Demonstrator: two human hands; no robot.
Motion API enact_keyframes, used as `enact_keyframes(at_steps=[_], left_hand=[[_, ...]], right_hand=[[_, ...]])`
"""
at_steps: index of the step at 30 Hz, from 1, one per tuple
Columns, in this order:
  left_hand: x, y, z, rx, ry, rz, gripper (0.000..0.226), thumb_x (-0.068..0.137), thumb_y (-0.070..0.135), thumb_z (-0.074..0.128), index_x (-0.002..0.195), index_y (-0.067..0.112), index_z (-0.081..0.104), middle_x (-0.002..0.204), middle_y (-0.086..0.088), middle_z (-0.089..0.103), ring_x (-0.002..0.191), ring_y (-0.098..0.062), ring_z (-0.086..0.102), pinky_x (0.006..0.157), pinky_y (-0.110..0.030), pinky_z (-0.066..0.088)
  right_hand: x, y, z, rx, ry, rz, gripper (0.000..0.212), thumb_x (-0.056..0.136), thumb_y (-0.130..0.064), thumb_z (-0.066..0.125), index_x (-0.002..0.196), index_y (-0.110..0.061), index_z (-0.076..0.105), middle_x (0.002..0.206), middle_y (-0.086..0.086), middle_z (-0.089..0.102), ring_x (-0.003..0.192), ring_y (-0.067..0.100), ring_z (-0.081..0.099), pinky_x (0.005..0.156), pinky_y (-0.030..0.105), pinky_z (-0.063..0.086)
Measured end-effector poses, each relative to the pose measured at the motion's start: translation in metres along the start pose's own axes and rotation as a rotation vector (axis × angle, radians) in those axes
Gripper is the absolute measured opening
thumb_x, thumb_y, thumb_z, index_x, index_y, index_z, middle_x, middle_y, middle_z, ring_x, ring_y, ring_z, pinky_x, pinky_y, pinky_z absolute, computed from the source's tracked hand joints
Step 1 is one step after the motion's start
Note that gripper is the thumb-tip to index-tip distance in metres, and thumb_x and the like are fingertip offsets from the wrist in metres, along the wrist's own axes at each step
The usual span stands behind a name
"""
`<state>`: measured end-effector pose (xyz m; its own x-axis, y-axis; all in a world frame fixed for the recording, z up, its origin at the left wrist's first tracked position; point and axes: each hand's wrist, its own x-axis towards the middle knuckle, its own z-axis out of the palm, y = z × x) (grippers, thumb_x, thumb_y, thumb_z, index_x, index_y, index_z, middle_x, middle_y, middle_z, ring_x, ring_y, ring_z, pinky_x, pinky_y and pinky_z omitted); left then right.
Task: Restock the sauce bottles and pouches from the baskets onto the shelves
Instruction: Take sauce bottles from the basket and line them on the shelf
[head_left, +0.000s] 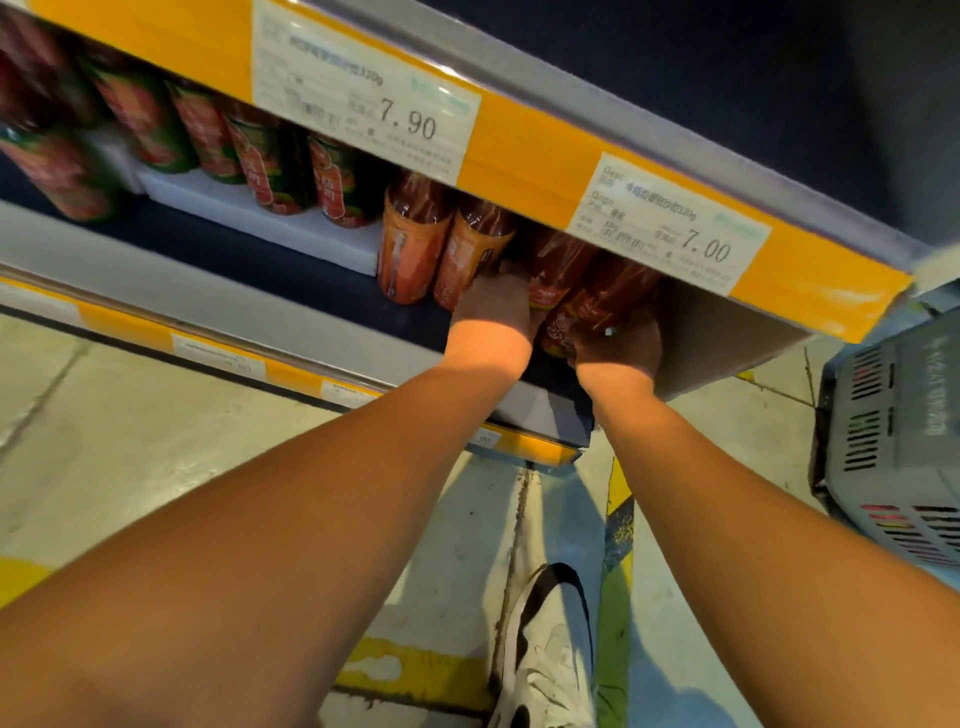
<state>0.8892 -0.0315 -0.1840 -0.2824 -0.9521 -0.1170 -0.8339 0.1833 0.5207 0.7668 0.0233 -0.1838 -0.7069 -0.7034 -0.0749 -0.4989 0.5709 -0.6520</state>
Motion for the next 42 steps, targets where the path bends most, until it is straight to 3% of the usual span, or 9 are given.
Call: enact_keyframes(at_steps=[4,7,11,16,21,25,29,34,42], left_hand=[[-0.025,-0.004,-0.007,-0.03,-0.089,-0.008,0.015,0.101,0.025,0.057,0.098,0.011,0.061,0.107,-0.014,0.067,0.101,-0.035,0.065,0.072,-0.035,0.041],[-0.068,-0.013,-0.015,-0.139,-0.082,-0.047,0.031,0.099,0.031,0.059,0.077,0.012,0.049,0.082,-0.009,0.054,0.092,-0.036,0.063,0.068,-0.037,0.038],[-0.112,-0.01,-0.035,-0.308,-0.159,0.02,0.041,0.099,0.04,0.059,0.13,0.014,0.06,0.127,-0.008,0.063,0.116,-0.027,0.06,0.094,-0.041,0.05],[-0.176,0.036,-0.063,-0.404,-0.31,0.093,0.047,0.098,0.053,0.057,0.136,0.025,0.06,0.137,0.002,0.059,0.127,-0.02,0.052,0.098,-0.033,0.04],[-0.211,0.099,-0.089,-0.397,-0.305,0.268,0.039,0.095,0.053,0.06,0.131,0.035,0.061,0.131,0.013,0.061,0.11,-0.004,0.053,0.087,-0.021,0.038],[-0.219,0.163,-0.091,-0.27,-0.315,0.329,0.036,0.097,0.046,0.062,0.131,0.034,0.061,0.131,0.015,0.06,0.121,-0.011,0.056,0.098,-0.031,0.046],[-0.211,0.253,-0.08,-0.168,-0.284,0.393,0.019,0.094,0.037,0.068,0.111,0.031,0.065,0.102,0.025,0.058,0.104,-0.012,0.061,0.081,-0.03,0.044],[-0.192,0.4,-0.067,-0.074,-0.262,0.464,0.032,0.096,0.035,0.065,0.125,0.025,0.067,0.127,0.008,0.067,0.117,-0.016,0.061,0.09,-0.03,0.044],[-0.179,0.613,-0.056,0.043,-0.479,0.435,0.037,0.1,0.042,0.06,0.132,0.025,0.063,0.13,0.007,0.064,0.122,-0.016,0.058,0.098,-0.031,0.045]], right_hand=[[-0.016,-0.002,-0.013,0.117,-0.163,0.182,0.068,0.074,-0.027,0.082,0.133,-0.004,0.057,0.122,0.011,0.068,0.108,0.029,0.066,0.092,0.041,0.055],[-0.055,0.005,-0.036,0.12,-0.309,0.188,0.028,0.081,-0.026,0.08,0.095,-0.011,0.062,0.095,0.015,0.067,0.086,0.029,0.068,0.074,0.043,0.057],[-0.11,0.008,-0.088,0.047,-0.411,0.012,0.061,0.089,-0.028,0.075,0.143,-0.027,0.047,0.132,-0.01,0.05,0.099,0.005,0.066,0.085,0.04,0.059],[-0.154,0.009,-0.19,-0.08,-0.321,-0.005,0.049,0.093,-0.033,0.073,0.138,-0.032,0.052,0.138,-0.003,0.055,0.123,0.019,0.056,0.094,0.034,0.049],[-0.154,0.014,-0.279,-0.082,-0.147,0.051,0.054,0.096,-0.031,0.07,0.145,-0.022,0.05,0.148,0.004,0.052,0.131,0.024,0.053,0.105,0.037,0.047],[-0.124,0.031,-0.332,0.035,-0.055,0.066,0.057,0.096,-0.033,0.068,0.148,-0.025,0.047,0.151,0.001,0.05,0.126,0.027,0.059,0.098,0.032,0.049],[-0.082,0.065,-0.394,0.055,0.031,-0.011,0.058,0.095,-0.038,0.068,0.148,-0.028,0.048,0.149,-0.001,0.051,0.13,0.024,0.055,0.104,0.035,0.047],[-0.029,0.13,-0.502,0.044,0.07,0.007,0.057,0.094,-0.035,0.066,0.147,-0.026,0.049,0.145,0.003,0.054,0.134,0.024,0.05,0.107,0.033,0.04],[0.015,0.195,-0.658,0.066,0.026,0.182,0.053,0.093,-0.03,0.068,0.143,-0.023,0.051,0.137,0.002,0.056,0.127,0.024,0.054,0.105,0.041,0.048]])
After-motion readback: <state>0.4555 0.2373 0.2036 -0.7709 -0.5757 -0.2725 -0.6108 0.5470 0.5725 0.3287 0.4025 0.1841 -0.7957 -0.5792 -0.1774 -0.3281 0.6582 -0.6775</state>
